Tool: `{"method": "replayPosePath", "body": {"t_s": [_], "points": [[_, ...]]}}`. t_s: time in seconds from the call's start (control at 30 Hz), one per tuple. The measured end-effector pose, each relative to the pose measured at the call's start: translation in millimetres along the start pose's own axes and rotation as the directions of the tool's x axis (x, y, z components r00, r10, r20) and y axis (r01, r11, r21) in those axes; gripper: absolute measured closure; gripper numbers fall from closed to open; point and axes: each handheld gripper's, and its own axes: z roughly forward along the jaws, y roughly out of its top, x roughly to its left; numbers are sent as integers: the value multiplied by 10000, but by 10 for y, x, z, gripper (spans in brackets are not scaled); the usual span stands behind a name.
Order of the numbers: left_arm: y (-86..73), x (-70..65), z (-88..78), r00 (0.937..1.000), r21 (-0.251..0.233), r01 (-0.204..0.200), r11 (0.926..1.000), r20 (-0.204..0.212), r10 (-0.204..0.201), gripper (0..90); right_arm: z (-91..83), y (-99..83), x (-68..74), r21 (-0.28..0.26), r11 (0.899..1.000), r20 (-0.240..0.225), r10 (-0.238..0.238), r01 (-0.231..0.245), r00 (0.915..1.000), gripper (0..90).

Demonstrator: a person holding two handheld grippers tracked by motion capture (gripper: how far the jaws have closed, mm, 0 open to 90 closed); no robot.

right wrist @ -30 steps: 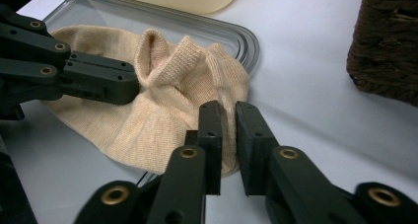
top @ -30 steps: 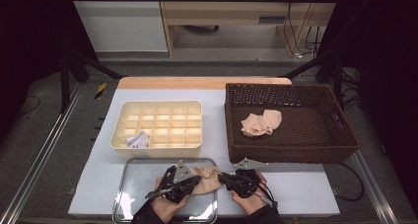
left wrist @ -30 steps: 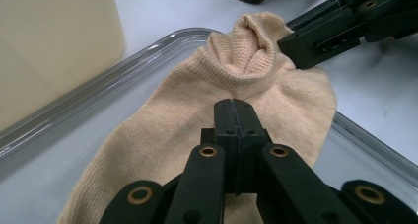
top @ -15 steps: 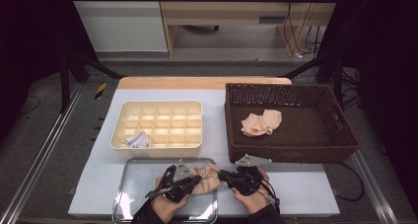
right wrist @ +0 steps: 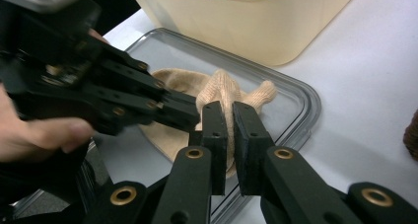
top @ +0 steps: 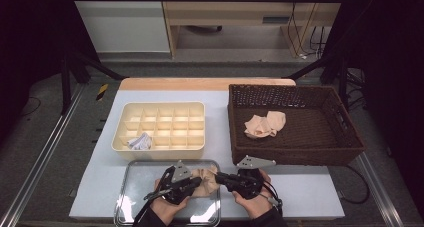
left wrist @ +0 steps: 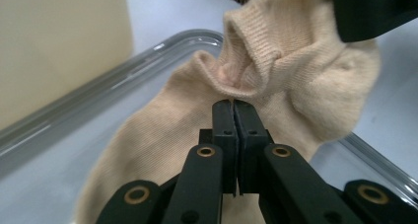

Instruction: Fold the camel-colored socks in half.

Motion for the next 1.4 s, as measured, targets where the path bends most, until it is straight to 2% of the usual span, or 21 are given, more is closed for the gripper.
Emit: {"method": "replayPosePath", "body": {"t_s": [0.13,0.23,0.27,0.3,0.33,0.43,0.73,0.8,0.87,0.97,1.1,1.4], "points": [[-48,140,-292,9993,-423,255,9988,-270,-266,879,10,9,-17,63,10000,116,-23,22,9999,851],[-166,302,-496,9960,-453,486,9978,-724,-518,880,8,14,-15,76,10000,151,2,-3,9999,851],[-166,302,-496,9960,-453,486,9978,-724,-518,879,8,14,-15,76,10000,151,2,-3,9999,851],[-263,383,-562,9932,-342,819,9960,-800,-845,878,12,20,-7,58,10000,144,16,-17,9999,850],[-295,402,-576,9922,-343,959,9948,-768,-983,879,17,25,-2,83,10000,163,10,-12,9999,850],[-353,431,-593,9902,-326,1093,9935,-839,-1117,881,38,50,39,89,9999,161,-104,103,9998,850],[-400,425,-518,9905,-169,988,9950,-943,-1000,890,134,141,212,114,9986,-266,-504,507,9984,850],[-402,421,-520,9900,-218,973,9950,-1006,-990,892,229,188,310,189,9972,-542,-718,729,9959,850],[-402,422,-521,9902,-198,923,9955,-1038,-939,892,256,201,336,206,9969,-630,-751,766,9952,850],[-403,421,-511,9905,-208,863,9961,-1055,-880,892,446,243,472,427,9937,-882,-992,1033,9911,849],[-406,418,-501,9903,-139,768,9970,-1149,-779,893,594,221,548,743,9903,-905,-1106,1174,9897,848],[-411,433,-516,9893,-139,676,9976,-1287,-688,893,826,121,570,1099,9851,-842,-1232,1321,9888,825]]}}
